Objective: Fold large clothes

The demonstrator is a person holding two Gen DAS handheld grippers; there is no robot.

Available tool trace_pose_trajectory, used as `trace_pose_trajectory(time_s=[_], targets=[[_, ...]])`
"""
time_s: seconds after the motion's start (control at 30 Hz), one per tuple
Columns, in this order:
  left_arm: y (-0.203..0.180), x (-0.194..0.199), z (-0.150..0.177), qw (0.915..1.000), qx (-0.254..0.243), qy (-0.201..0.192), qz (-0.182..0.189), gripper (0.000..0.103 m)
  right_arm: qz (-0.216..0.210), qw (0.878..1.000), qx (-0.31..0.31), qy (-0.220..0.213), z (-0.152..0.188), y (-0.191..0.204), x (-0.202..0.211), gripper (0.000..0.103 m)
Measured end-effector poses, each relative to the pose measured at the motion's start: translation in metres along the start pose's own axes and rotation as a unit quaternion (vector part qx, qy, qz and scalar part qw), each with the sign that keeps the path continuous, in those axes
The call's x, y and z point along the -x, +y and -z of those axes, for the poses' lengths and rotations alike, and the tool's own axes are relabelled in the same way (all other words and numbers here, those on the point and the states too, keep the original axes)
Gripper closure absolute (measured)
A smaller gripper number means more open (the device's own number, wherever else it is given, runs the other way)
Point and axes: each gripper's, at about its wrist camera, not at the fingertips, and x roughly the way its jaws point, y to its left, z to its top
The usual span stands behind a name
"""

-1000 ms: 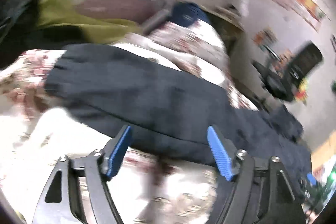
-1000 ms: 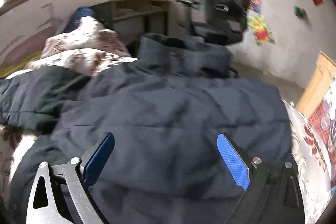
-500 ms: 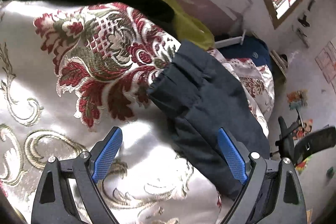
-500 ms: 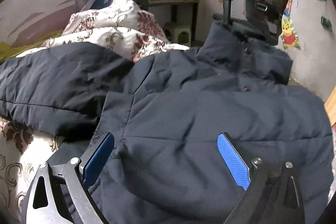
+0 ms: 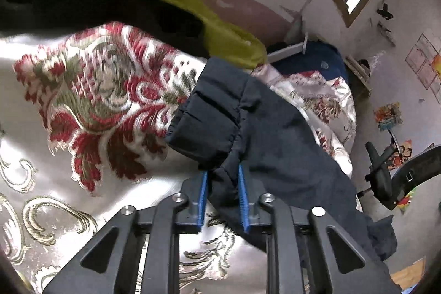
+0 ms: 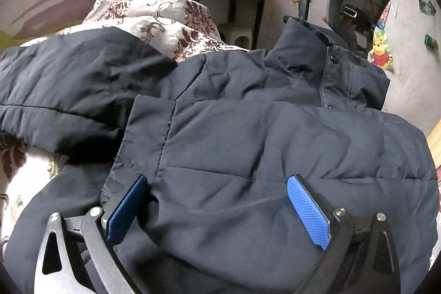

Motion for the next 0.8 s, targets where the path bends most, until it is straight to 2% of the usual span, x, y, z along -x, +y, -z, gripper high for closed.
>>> trace_pose_trajectory(time_s=[0.17,0.33,0.47,0.57,0.73,0.8], targets=[[-0.043,0.027,0.001,0.9961,-0.059,-0.064,0.017,0.092,-0.003,1.0,0.007,-0.018,-0.001,-0.009,0.026,0.001],[-0.101,0.07,0.011,0.9802,-0.133,-0.122,0.08,0.092,0.005,0.999,0.014,-0.041,-0.002,-0.028,0.057,0.001],[-0.158,0.098,0.029,0.9584,-0.197,-0.134,0.157,0.092,0.017,0.998,0.001,-0.056,-0.002,-0.054,0.084,0.001],[-0.193,0.113,0.049,0.9406,-0.23,-0.125,0.216,0.092,0.031,0.997,-0.008,-0.063,-0.002,-0.074,0.1,0.001],[-0.247,0.128,0.088,0.909,-0.285,-0.089,0.291,0.093,0.06,0.995,-0.029,-0.076,0.006,-0.112,0.128,0.001],[-0.27,0.132,0.113,0.8915,-0.317,-0.069,0.316,0.093,0.073,0.993,-0.04,-0.084,0.011,-0.127,0.139,0.001]])
